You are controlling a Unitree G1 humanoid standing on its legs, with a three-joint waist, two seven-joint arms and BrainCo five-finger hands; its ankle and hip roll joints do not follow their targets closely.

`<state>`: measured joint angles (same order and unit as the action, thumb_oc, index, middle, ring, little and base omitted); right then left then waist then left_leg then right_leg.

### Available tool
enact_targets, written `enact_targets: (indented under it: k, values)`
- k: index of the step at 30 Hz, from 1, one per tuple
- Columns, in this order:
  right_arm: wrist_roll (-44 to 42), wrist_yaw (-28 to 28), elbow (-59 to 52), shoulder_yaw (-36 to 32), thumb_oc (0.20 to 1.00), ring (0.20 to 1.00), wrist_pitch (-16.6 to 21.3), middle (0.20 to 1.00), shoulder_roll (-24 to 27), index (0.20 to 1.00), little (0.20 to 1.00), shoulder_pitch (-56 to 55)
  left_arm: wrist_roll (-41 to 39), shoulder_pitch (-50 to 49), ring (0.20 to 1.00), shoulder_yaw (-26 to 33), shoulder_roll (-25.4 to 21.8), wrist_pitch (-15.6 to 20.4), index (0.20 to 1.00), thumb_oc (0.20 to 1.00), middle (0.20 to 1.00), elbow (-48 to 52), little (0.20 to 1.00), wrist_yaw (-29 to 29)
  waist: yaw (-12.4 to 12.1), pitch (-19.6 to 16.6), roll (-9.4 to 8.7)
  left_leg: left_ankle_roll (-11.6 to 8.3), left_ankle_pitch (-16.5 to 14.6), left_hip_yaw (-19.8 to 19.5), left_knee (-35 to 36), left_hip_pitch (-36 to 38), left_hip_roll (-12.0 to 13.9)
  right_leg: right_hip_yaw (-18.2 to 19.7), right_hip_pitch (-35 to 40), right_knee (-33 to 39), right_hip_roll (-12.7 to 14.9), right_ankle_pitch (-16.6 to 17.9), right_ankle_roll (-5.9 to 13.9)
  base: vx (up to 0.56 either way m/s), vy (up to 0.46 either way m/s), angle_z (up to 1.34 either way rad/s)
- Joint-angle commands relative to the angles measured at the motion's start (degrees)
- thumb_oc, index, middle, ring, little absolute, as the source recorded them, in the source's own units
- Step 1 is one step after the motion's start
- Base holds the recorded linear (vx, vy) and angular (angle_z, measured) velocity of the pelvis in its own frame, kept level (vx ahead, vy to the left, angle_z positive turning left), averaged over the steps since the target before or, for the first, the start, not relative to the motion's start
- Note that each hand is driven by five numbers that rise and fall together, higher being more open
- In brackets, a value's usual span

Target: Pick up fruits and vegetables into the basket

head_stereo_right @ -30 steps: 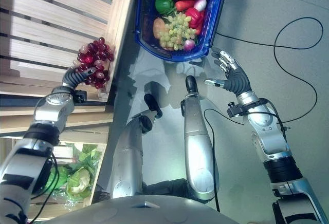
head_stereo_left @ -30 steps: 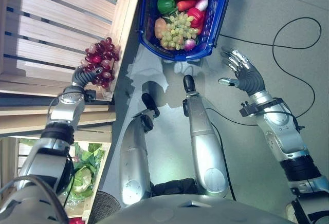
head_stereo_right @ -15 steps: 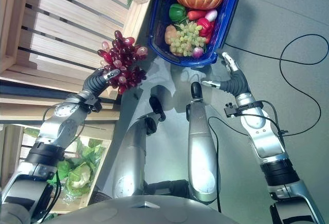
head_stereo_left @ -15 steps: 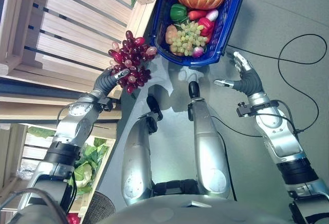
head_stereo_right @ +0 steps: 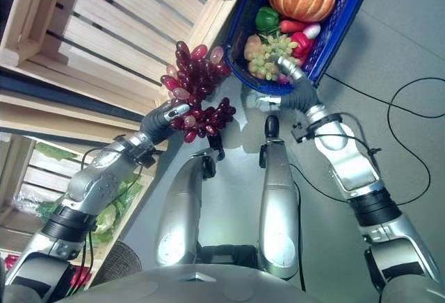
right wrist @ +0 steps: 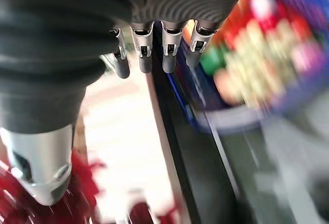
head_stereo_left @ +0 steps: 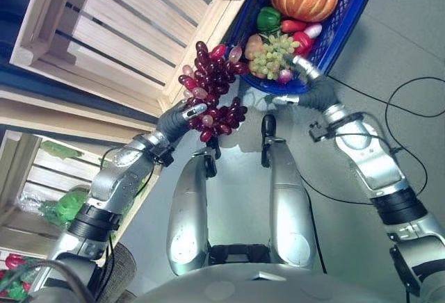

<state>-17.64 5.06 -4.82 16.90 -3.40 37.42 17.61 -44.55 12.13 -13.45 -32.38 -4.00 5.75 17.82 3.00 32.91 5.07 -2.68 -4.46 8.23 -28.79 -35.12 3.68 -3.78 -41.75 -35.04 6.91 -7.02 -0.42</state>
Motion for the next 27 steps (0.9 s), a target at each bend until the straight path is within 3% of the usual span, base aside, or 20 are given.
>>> enact_targets:
  k: [1,3,12,16,19,27]
  values:
    - [-5.91,4.83,-4.68,0.01,1.0,1.0,1.95,1.0,-2.37,1.0,1.0,-0.57,7.11,-0.67,0.2,2.0,-1.79,13.25,0.2,0.2,0.2,8.38,0.2,1.81,0.22,-3.11,-0.13,5.66,-7.34,3.18,-0.79,0.85,-5.12,-4.34,2.96,0.58,-1.41,-3.93,2.03,0.0,-0.061,0.15]
    - [-6.34,6.61,-5.62,0.22,1.0,1.0,0.17,1.0,-3.96,1.0,1.0,-1.1,10.69,0.28,0.2,3.35,-2.8,19.46,0.2,0.2,0.2,9.91,0.2,0.96,-0.14,-3.11,-0.3,5.69,-7.28,2.85,-0.91,0.66,-5.18,-4.53,2.7,0.15,-1.46,-3.97,1.92,0.0,-0.063,0.11]
    - [-1.32,5.52,-7.38,3.73,1.0,1.0,-0.98,1.0,-6.75,1.0,1.0,-1.92,17.99,3.86,0.2,3.8,-3.39,28.25,0.2,0.2,0.2,11.73,0.2,-4.81,-0.18,-3.11,-0.83,5.73,-6.71,2.54,0.06,0.92,-5.39,-4.3,2.39,0.08,-2.22,-3.91,1.73,0.0,-0.007,0.01]
    - [3.28,0.84,-8.21,4.82,1.0,1.0,1.04,1.0,-6.35,1.0,1.0,-0.69,21.48,5.87,0.2,2.71,-3.62,28.61,0.2,0.2,0.2,11.99,0.2,-7.56,0.29,-3.11,-1.13,5.7,-6.75,2.75,0.07,1.01,-5.21,-3.89,2.26,0.01,-2.59,-3.89,1.72,0.0,0.0,0.0]
    - [11.59,-6.6,-9.72,4.58,1.0,1.0,3.41,1.0,-5.23,1.0,1.0,-0.02,23.47,6.83,0.2,2.05,-3.74,27.56,0.2,0.2,0.2,11.8,0.2,-10.44,1.0,-3.11,-1.3,5.73,-6.99,3.08,-0.13,1.1,-5.07,-3.31,2.03,-0.31,-3.04,-4.03,1.75,0.0,0.0,0.0]
    - [26.16,-17.78,-14.56,3.57,1.0,1.0,2.88,1.0,-3.6,1.0,1.0,-0.17,29.35,5.62,0.2,1.99,-1.54,27.13,0.2,0.2,0.2,13.35,0.2,-18.22,2.01,-3.11,-0.6,5.57,-7.4,3.84,0.03,1.55,-5.23,-2.1,2.02,-0.06,-3.44,-4.54,1.88,0.01,0.052,-0.05]
